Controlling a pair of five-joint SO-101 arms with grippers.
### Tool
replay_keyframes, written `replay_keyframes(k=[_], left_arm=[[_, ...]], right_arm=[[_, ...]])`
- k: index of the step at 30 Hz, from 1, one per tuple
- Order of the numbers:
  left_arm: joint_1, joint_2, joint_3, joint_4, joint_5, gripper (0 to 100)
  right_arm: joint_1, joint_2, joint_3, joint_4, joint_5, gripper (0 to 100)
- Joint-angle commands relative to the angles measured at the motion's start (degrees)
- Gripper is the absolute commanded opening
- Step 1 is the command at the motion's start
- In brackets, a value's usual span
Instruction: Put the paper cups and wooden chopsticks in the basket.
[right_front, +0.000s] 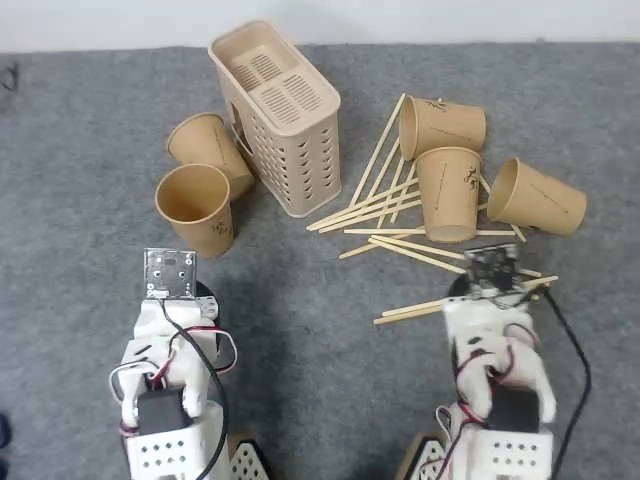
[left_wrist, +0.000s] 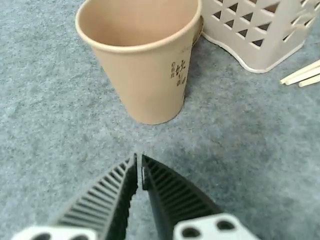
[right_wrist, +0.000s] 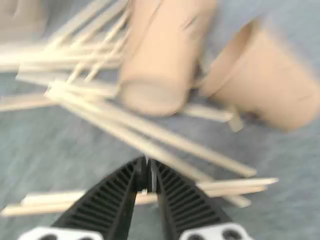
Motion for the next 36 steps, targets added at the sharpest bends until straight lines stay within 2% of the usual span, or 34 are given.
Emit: replay_keyframes(k=[1,9,12,15,19,22,27,31,36], left_arm=[[-1.76,-0.53,-0.75,0.53,-0.35,1],[-8.88,-0.53,-3.91,0.26,-0.79,2],[-11.69,-0.53,-3.38,0.09,-4.4,5],[-11.87,-0.53,-3.3,0.44,-4.66,6],[-11.87,-0.53,-2.77,0.44,-4.75,6],[-11.87,-0.53,-2.77,0.53,-5.36,6],[-11.78,-0.53,-2.77,2.37,-7.56,6],[-11.78,-0.53,-2.77,2.46,-7.65,6],[-11.78,-0.53,-2.77,2.46,-7.65,6]], right_arm=[[1.71,-0.48,-6.42,0.92,5.27,0.6],[2.15,-0.4,-8.09,-3.03,8.7,0.6],[1.71,-0.4,-9.76,-2.95,8.79,0.6],[1.71,-0.31,-14.68,0.48,6.86,3.0],[-2.86,-0.22,-24.53,7.96,9.49,15.2],[-5.85,-0.22,-29.36,11.21,11.69,14.4],[-6.64,0.48,-33.85,13.49,12.31,13.3],[-6.64,9.19,-42.99,13.41,13.8,13.3],[-7.43,30.2,-60.4,14.81,13.54,13.1]])
